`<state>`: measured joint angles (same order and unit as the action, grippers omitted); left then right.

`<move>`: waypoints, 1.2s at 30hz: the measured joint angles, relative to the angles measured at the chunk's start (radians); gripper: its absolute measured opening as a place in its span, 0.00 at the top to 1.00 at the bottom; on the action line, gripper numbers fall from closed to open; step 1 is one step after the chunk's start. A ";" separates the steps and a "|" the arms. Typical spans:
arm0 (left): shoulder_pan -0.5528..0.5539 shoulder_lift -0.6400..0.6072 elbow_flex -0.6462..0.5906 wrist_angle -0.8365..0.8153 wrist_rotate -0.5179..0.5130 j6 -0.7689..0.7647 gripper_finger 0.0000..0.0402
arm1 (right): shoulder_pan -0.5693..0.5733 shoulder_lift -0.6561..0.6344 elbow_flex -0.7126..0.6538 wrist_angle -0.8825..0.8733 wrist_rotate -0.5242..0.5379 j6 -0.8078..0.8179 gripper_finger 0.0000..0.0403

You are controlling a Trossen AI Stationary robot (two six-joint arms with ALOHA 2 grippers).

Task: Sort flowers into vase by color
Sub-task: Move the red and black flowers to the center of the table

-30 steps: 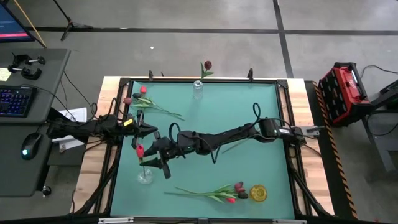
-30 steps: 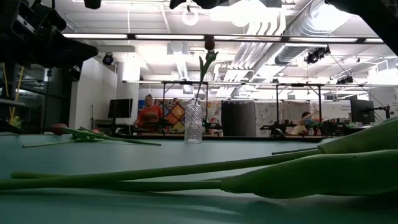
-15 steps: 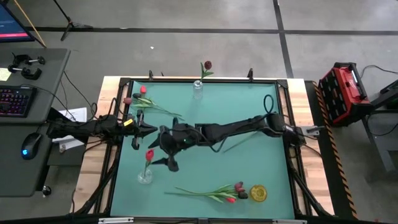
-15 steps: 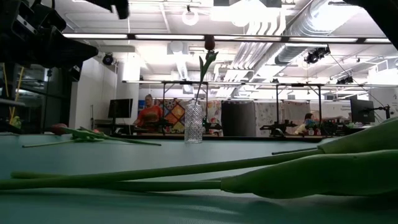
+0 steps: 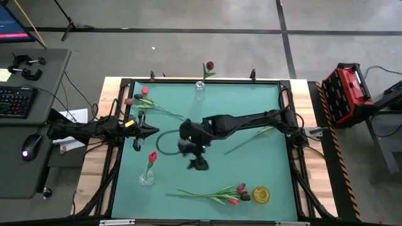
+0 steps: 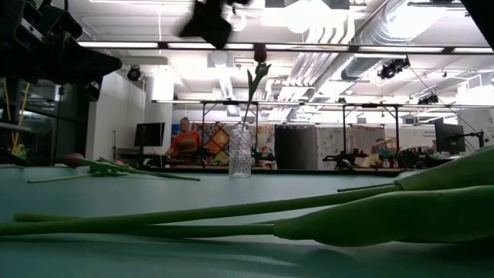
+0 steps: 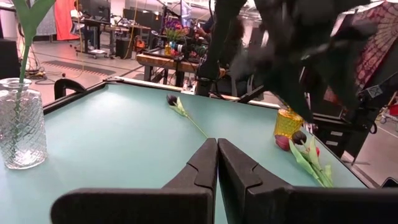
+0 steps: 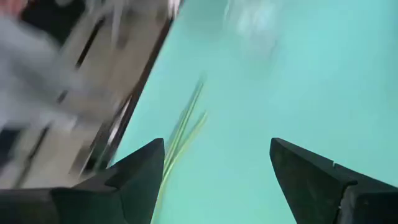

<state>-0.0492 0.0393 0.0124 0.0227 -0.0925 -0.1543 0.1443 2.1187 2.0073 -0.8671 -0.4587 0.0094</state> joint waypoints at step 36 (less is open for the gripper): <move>0.000 0.000 0.000 0.000 0.000 0.000 1.00 | 0.458 0.002 -0.311 0.055 0.255 0.416 0.37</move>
<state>-0.0494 0.0391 0.0124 0.0223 -0.0925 -0.1543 0.6023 2.1204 1.6968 -0.8124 -0.2041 0.4252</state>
